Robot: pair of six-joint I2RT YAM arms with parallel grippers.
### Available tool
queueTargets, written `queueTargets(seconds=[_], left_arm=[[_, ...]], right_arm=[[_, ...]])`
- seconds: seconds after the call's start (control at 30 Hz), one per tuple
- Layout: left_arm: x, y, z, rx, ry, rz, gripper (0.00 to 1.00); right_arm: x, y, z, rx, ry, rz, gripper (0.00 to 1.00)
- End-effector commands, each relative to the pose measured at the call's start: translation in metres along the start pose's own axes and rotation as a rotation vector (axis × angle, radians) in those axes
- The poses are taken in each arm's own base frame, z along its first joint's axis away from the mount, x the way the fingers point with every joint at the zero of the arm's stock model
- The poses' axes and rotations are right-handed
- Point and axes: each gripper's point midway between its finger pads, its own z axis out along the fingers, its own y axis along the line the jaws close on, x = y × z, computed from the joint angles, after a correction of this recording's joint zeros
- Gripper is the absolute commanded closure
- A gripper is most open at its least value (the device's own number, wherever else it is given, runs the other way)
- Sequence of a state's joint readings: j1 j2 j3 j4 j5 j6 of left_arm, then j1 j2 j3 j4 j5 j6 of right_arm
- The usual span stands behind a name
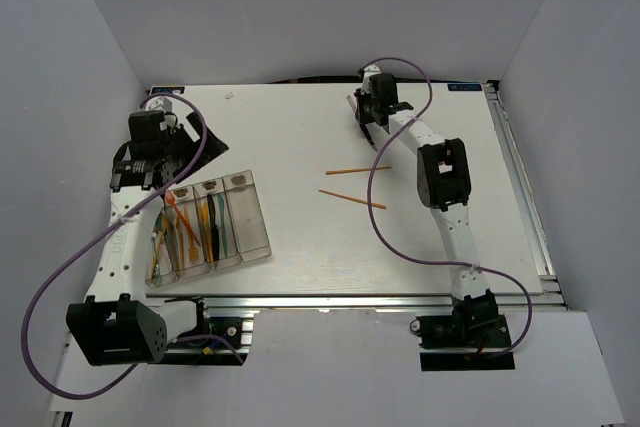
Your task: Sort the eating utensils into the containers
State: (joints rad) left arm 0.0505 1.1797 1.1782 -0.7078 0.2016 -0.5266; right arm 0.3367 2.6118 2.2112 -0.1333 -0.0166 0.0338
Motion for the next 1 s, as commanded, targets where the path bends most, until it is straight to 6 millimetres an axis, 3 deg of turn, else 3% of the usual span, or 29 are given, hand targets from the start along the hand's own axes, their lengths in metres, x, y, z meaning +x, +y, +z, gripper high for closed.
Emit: queueTargets(seconds=[0.0, 0.1, 0.13, 0.27, 0.3, 0.37, 0.43, 0.5, 0.53, 0.6, 0.63, 0.7, 0.77, 0.97], left_arm=[[-0.001, -0.026, -0.012, 0.141, -0.029, -0.033, 0.02], [0.007, -0.046, -0.013, 0.279, -0.013, -0.081, 0.02], [0.018, -0.045, -0.008, 0.299, 0.017, -0.126, 0.02], [0.023, -0.066, -0.005, 0.429, 0.03, -0.195, 0.02], [0.026, -0.068, -0.003, 0.438, 0.038, -0.196, 0.02], [0.026, -0.079, -0.003, 0.465, 0.044, -0.196, 0.02], [0.038, -0.093, 0.001, 0.491, 0.084, -0.187, 0.02], [0.039, -0.103, 0.005, 0.51, 0.078, -0.182, 0.02], [0.049, -0.112, 0.009, 0.52, 0.106, -0.18, 0.02], [0.053, -0.123, 0.014, 0.536, 0.11, -0.175, 0.02], [0.06, -0.13, 0.017, 0.542, 0.124, -0.176, 0.03], [0.068, -0.135, 0.027, 0.533, 0.144, -0.184, 0.05], [0.076, -0.141, 0.035, 0.527, 0.163, -0.19, 0.07], [0.085, -0.15, 0.046, 0.505, 0.186, -0.21, 0.14]], right_arm=[[-0.038, 0.024, -0.033, -0.125, -0.029, -0.022, 1.0], [-0.069, 0.038, -0.058, -0.213, -0.086, -0.033, 1.0], [-0.074, 0.041, -0.064, -0.232, -0.097, -0.031, 1.0], [-0.098, 0.056, -0.105, -0.303, -0.151, -0.022, 1.0], [-0.09, 0.058, -0.108, -0.312, -0.134, -0.011, 1.0], [-0.096, 0.066, -0.123, -0.352, -0.135, 0.009, 1.0], [-0.083, 0.075, -0.133, -0.399, -0.089, 0.043, 1.0], [-0.083, 0.095, -0.157, -0.492, -0.068, 0.088, 1.0], [-0.063, 0.105, -0.16, -0.523, -0.016, 0.11, 1.0], [-0.063, 0.126, -0.186, -0.603, -0.002, 0.137, 1.0], [-0.044, 0.138, -0.191, -0.633, 0.042, 0.156, 1.0], [-0.047, 0.156, -0.216, -0.695, 0.041, 0.174, 1.0], [-0.036, 0.176, -0.234, -0.747, 0.069, 0.183, 1.0], [-0.029, 0.216, -0.266, -0.826, 0.076, 0.19, 1.0]])
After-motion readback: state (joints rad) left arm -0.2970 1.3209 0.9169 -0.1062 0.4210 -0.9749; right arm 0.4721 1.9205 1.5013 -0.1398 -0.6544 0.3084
